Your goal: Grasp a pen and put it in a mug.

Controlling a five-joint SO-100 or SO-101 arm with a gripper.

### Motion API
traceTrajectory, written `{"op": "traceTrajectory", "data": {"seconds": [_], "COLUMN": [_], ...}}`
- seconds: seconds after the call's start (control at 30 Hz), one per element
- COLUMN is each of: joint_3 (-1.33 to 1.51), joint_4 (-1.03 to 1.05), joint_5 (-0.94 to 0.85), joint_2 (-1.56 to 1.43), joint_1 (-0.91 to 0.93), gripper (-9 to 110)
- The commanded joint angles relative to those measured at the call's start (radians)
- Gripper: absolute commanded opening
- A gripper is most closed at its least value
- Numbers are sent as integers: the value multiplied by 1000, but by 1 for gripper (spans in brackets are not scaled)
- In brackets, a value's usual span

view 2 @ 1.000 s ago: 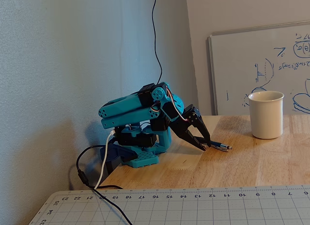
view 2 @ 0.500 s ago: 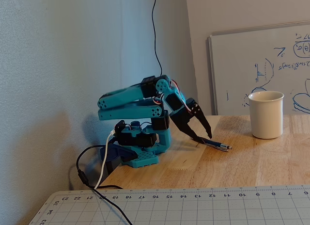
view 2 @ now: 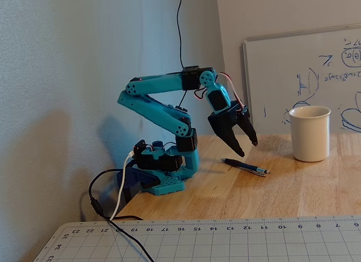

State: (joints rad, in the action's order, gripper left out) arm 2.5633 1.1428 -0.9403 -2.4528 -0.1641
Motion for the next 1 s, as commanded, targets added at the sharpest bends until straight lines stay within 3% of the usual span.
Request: {"op": "traceTrajectory", "data": {"seconds": [0.0,0.7,0.97], "joint_3": [-115,-124,-123], "joint_4": [-5,-11,-135], "joint_5": [-41,-25,-26], "joint_2": [130,362,446], "joint_1": [-9,-100,-101], "gripper": [22,22,22]}}
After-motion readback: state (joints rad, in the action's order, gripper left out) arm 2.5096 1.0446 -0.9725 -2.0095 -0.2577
